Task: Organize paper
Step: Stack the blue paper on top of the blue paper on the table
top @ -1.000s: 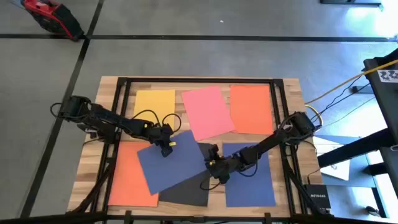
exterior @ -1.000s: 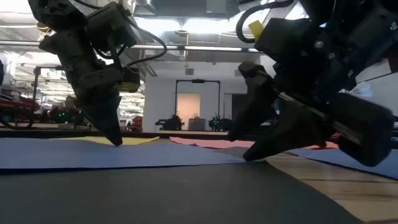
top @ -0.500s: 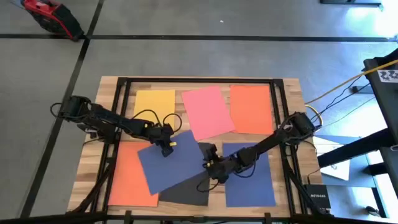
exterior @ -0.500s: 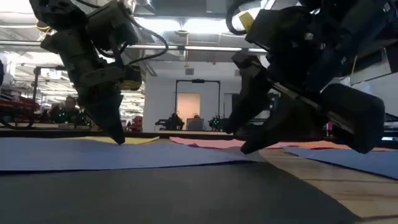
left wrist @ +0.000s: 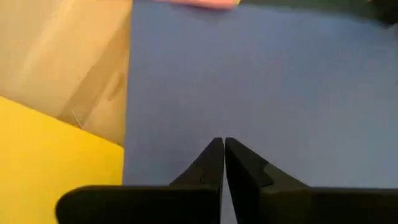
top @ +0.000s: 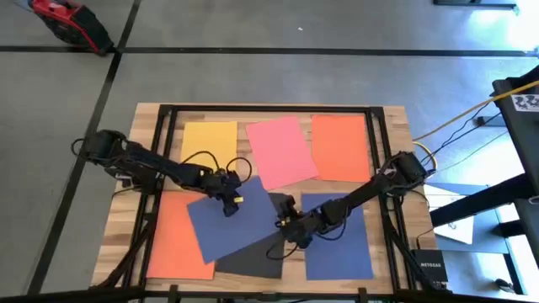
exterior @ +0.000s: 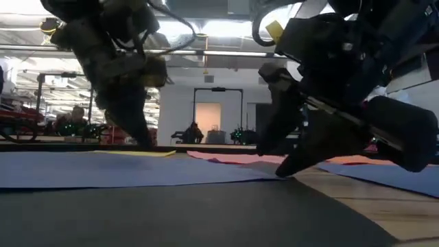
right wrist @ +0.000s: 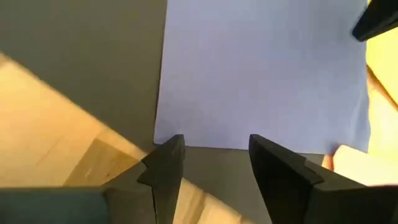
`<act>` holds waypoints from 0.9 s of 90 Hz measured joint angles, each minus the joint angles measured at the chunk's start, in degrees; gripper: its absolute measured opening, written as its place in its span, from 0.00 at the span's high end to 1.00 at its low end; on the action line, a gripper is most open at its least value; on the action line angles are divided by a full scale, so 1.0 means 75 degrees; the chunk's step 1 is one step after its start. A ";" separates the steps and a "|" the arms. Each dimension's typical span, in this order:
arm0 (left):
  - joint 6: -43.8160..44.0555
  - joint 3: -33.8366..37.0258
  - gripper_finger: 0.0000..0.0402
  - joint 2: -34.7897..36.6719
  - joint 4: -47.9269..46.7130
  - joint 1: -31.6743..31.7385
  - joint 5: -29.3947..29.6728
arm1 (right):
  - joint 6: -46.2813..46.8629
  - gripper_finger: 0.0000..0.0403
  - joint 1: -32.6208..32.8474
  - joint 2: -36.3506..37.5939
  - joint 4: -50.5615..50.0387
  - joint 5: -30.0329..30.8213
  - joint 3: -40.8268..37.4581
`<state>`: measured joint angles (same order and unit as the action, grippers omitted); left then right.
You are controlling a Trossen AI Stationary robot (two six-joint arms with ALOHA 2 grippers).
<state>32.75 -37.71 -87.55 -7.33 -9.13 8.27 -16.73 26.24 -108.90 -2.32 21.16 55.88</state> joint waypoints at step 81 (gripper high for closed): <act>0.0178 -0.0023 1.00 -0.1116 0.1022 -0.0001 -0.0056 | 0.0479 0.57 0.0329 0.0088 -0.0190 -0.0433 0.0006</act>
<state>34.09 -37.89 -95.92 0.33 -9.13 7.85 -13.14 28.71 -108.24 -3.75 17.91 55.92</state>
